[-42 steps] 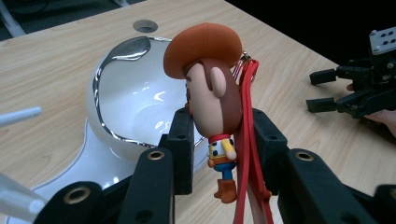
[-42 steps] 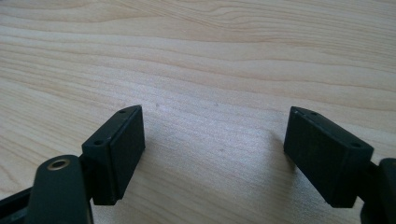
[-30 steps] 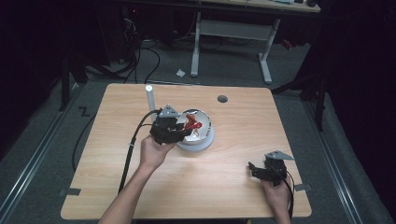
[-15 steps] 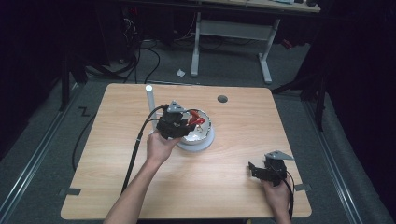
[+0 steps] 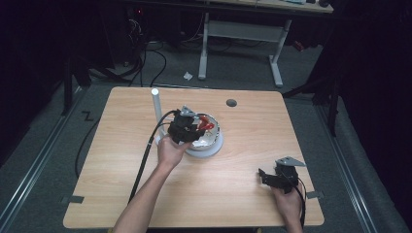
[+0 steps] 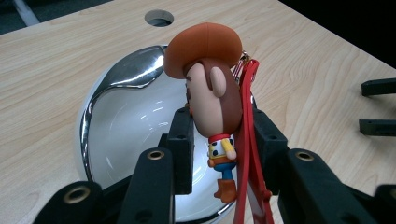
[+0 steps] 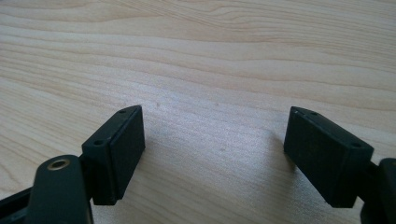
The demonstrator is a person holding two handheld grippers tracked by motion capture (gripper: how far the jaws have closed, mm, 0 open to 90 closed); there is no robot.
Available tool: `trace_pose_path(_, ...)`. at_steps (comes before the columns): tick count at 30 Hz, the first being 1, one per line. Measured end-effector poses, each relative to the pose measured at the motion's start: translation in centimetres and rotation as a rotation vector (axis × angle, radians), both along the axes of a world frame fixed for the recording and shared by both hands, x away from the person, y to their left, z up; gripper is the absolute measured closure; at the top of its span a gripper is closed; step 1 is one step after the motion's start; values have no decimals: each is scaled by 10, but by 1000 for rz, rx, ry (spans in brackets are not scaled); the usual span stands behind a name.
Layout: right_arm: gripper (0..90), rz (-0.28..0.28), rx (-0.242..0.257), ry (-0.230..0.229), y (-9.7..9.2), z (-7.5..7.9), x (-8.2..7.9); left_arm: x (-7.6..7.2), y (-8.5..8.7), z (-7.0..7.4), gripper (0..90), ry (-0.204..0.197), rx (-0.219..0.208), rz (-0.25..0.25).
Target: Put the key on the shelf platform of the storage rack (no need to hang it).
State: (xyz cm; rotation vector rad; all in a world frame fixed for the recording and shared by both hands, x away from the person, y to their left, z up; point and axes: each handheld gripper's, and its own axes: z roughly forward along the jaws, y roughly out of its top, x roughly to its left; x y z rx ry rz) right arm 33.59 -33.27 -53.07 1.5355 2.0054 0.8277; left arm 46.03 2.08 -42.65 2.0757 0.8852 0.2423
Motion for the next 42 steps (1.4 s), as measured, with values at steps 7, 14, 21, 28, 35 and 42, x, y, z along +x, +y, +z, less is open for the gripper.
trace_pose_path(7,206,-1,1,0,0,0,0,7,-5,-8,663,8,22,11)
trace_pose_path(14,206,-1,1,1,0,0,0,13,-9,-16,663,25,32,17)
trace_pose_path(21,207,-1,1,1,0,0,0,15,-14,-21,662,36,44,17)
trace_pose_path(28,206,-1,1,0,0,0,0,18,-18,-27,660,58,52,24)
trace_pose_path(35,206,0,0,0,0,0,0,20,-22,-29,655,64,70,32)
trace_pose_path(42,206,-1,1,0,0,0,0,21,-22,-29,630,58,83,43)
